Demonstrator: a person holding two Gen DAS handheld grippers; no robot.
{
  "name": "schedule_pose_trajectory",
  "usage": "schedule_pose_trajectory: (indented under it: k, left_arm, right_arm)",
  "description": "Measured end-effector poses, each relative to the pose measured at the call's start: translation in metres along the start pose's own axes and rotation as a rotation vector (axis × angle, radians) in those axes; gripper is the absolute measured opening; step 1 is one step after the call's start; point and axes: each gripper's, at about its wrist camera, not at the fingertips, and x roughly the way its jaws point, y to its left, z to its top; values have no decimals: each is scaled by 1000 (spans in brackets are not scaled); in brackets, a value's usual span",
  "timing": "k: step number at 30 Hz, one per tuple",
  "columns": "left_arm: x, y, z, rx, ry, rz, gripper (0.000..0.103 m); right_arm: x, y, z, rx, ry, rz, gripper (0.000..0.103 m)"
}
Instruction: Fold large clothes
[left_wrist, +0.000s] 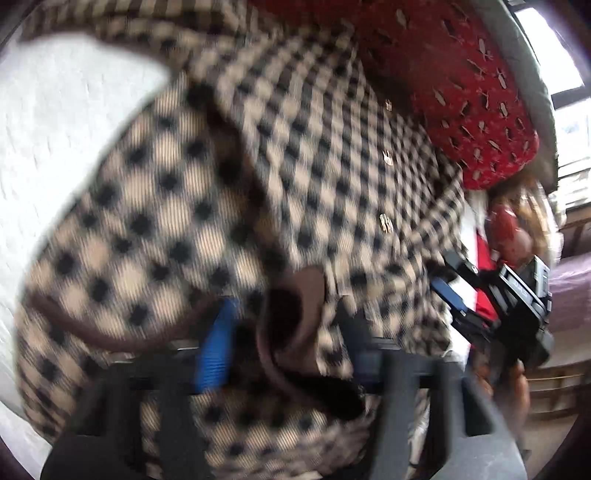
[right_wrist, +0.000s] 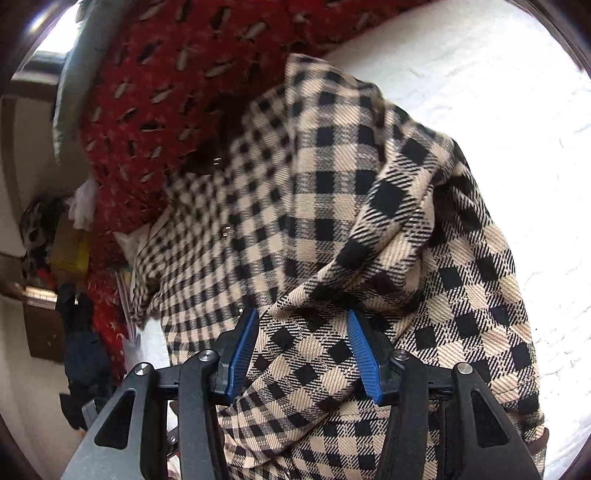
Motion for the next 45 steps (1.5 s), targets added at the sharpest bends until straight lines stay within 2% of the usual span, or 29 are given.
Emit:
schedule_pose_trajectory:
  k: [1, 3, 4, 5, 7, 10, 11, 13, 15, 16, 17, 19, 21, 23, 26, 27, 28, 29, 30, 31, 33, 34, 35, 37, 39, 41, 42, 45]
  left_arm:
    - [-4, -4, 5, 15, -10, -8, 3]
    - [-26, -13, 15, 24, -90, -37, 3]
    - [-46, -22, 20, 58, -153, -56, 3]
    - [-62, -29, 21, 86, -198, -71, 3]
    - [-94, -41, 20, 139, -277, -113, 3]
    - [-115, -49, 8, 227, -305, -173, 3]
    - [-118, -52, -4, 286, -303, -170, 3]
    - [-111, -58, -34, 424, -257, -164, 3]
    - [-94, -59, -60, 517, -199, -113, 3]
    - [-78, -58, -76, 562, -146, -69, 3]
    - [-67, -56, -85, 573, -115, -48, 3]
    - [-50, -43, -98, 533, -34, -53, 3]
    - [-41, -27, -102, 449, 29, -101, 3]
    - [-43, -17, -105, 401, 48, -128, 3]
    - [-49, -14, -109, 396, 42, -100, 3]
    - [-52, -12, -108, 396, 41, -99, 3]
    - [-55, -10, -109, 397, 38, -95, 3]
    - [-57, -8, -108, 398, 31, -86, 3]
    - [-58, -6, -110, 402, 27, -76, 3]
    - [-56, -3, -109, 402, 29, -68, 4]
    - [-57, 7, -105, 380, 38, -80, 4]
    - [-60, 12, -105, 364, 36, -95, 6]
    - [-64, 17, -103, 333, 28, -125, 6]
    - [-74, 28, -96, 249, 6, -198, 11]
    - [-83, 37, -92, 178, -18, -252, 20]
    - [-90, 41, -91, 144, -37, -261, 24]
    - [-91, 42, -91, 146, -38, -250, 24]
    - [-90, 39, -97, 160, -16, -225, 24]
  right_arm:
    - [1, -3, 1, 17, -5, 1, 48]
    - [2, -7, 6, 36, -5, 12, 25]
    - [0, -7, 9, 33, -8, 23, 0]
    - [-2, -5, 14, 22, -15, 44, 0]
    - [-16, 4, 22, -14, -84, 99, 0]
    - [-50, 17, 20, -75, -198, 240, 0]
    - [-55, 19, 17, -96, -202, 247, 7]
    - [-56, 18, 9, -127, -154, 217, 7]
    - [-51, 10, -3, -135, -105, 179, 12]
    - [-47, 5, -9, -136, -79, 160, 21]
    - [-43, -3, -14, -133, -56, 128, 31]
    - [-33, -16, -21, -98, -23, 88, 37]
    - [-23, -31, -25, -17, 10, 111, 40]
    - [-13, -40, -27, 55, 28, 142, 43]
    - [0, -39, -21, 120, 7, 158, 54]
    - [5, -38, -19, 131, 4, 149, 54]
    - [8, -37, -17, 127, 1, 125, 46]
    - [7, -35, -18, 108, -6, 109, 22]
    - [1, -34, -19, 81, -12, 134, 8]
    - [-5, -33, -21, 52, -14, 150, 0]
    - [-24, -39, -31, -23, -60, 108, 0]
    - [-30, -45, -36, -40, -64, 67, 1]
    - [-35, -55, -40, -38, -51, 35, 7]
    - [-41, -73, -47, 9, -14, 74, 7]
    - [-47, -76, -53, 40, -11, 143, 22]
    - [-51, -69, -59, 50, -53, 216, 67]
    - [-51, -64, -59, 54, -73, 241, 75]
    - [-29, -37, -53, 37, -51, 242, 76]
